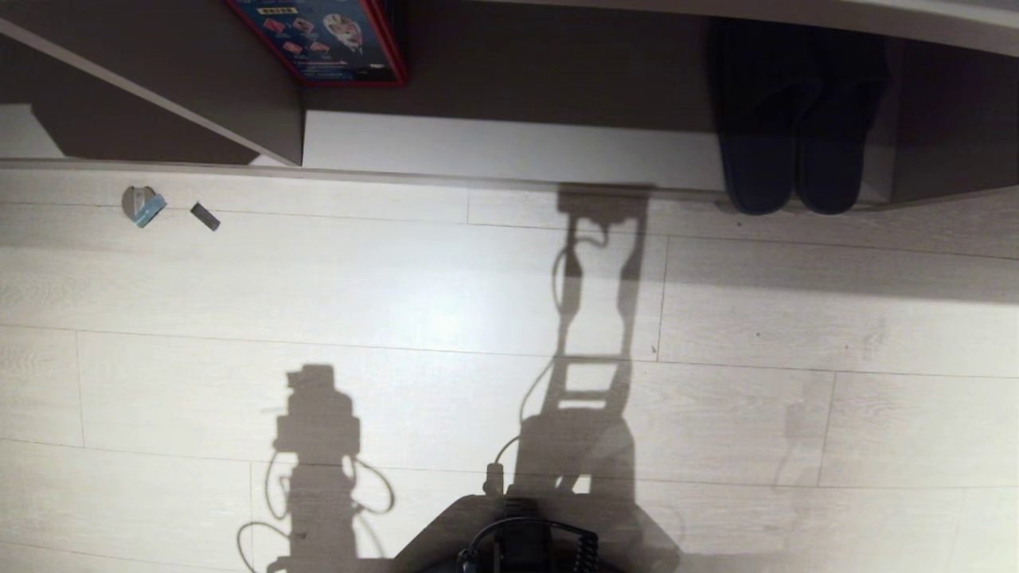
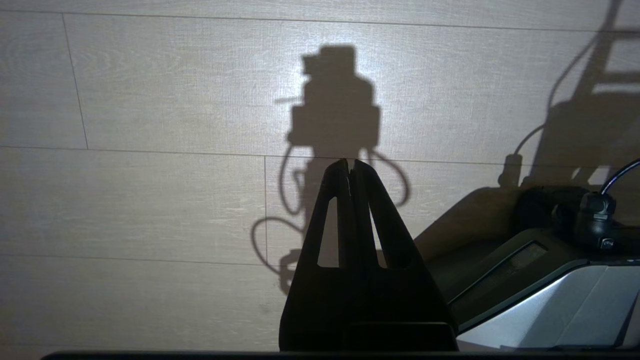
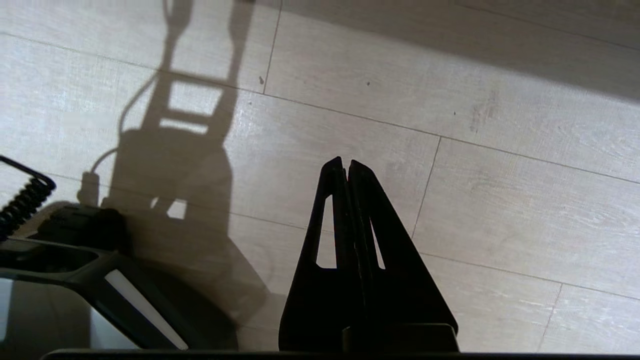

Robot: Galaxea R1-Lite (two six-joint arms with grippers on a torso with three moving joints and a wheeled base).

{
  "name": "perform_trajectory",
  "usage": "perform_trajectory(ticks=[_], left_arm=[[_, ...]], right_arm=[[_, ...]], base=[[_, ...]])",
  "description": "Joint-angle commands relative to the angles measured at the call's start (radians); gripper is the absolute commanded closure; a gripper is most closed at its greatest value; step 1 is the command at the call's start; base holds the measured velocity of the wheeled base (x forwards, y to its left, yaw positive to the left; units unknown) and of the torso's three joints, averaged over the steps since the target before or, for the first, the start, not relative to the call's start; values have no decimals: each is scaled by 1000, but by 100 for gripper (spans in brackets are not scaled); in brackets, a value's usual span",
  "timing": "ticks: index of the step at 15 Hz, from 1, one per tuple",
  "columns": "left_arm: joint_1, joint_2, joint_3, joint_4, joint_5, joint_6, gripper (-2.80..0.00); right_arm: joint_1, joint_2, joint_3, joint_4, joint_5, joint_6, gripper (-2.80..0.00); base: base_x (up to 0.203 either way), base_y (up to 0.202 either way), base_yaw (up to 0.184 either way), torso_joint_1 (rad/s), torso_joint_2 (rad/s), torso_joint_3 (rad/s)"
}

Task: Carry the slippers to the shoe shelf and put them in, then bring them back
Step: Pick up the slippers in the shoe cabinet

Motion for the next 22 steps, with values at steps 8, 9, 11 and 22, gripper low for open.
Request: perform_trajectory(ticks=[8,9,11,22], left_arm=[[0,1,0,0,0,0,0],[0,1,0,0,0,0,0],[0,1,0,0,0,0,0],[0,1,0,1,0,1,0]], right_arm=[[11,417,-307,46,44,32,0],[12,524,-342,25,50,28,0],[15,757,-400,-59,64,22,0],[17,1480,-797,-488,99,-73,0]], base=[[0,0,0,0,0,0],[0,0,0,0,0,0],[0,0,0,0,0,0],[0,0,0,0,0,0]])
